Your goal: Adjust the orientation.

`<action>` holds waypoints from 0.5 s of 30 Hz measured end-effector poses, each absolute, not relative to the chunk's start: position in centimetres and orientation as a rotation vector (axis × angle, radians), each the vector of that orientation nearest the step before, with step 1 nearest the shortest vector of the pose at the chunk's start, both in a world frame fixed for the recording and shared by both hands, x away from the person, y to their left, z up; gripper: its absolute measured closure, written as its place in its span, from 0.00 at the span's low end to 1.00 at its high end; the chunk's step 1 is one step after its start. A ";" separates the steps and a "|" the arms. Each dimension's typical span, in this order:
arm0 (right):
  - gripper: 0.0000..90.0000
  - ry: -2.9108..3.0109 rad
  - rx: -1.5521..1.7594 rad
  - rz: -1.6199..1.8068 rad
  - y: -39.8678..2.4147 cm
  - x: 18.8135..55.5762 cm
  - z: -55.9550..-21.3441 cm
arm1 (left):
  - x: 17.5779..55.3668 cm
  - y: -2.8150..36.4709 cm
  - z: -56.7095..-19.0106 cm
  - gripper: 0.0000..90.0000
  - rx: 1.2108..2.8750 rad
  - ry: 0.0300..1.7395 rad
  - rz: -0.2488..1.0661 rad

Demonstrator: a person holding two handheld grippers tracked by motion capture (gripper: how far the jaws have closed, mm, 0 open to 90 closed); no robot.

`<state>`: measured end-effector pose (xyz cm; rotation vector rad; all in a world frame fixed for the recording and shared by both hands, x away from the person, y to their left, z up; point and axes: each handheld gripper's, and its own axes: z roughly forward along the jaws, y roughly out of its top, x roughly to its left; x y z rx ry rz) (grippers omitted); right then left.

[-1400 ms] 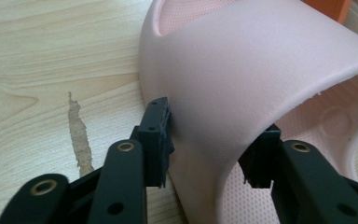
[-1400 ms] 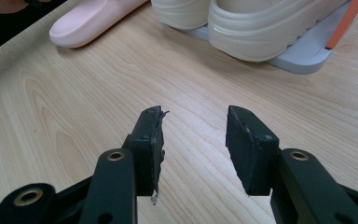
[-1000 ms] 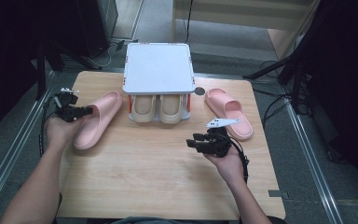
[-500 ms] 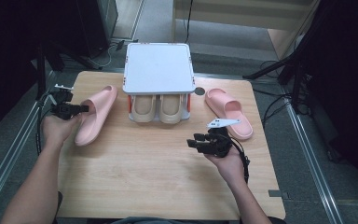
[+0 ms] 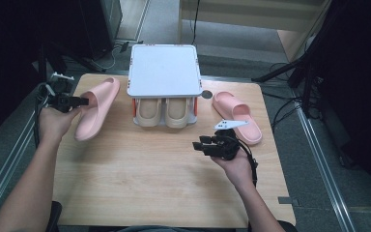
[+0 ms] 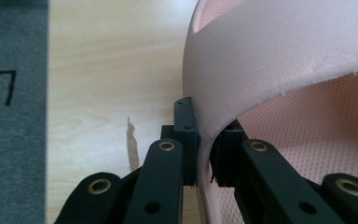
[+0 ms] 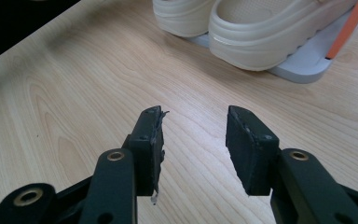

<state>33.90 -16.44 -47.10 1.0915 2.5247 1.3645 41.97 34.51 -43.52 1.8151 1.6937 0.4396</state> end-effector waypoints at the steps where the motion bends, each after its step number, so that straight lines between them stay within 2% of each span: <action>1: 0.63 2.529 1.085 1.366 -16.3 33.9 -47.1 | 42.1 34.5 -42.8 0.92 1.815 1.689 0.447; 11: 0.63 2.543 1.070 1.368 -15.7 34.2 -47.0 | 43.9 32.9 -36.2 0.92 1.826 1.639 0.544; 15: 0.63 2.542 1.063 1.372 -15.7 34.3 -47.0 | 45.1 31.7 -34.0 0.92 1.840 1.602 0.529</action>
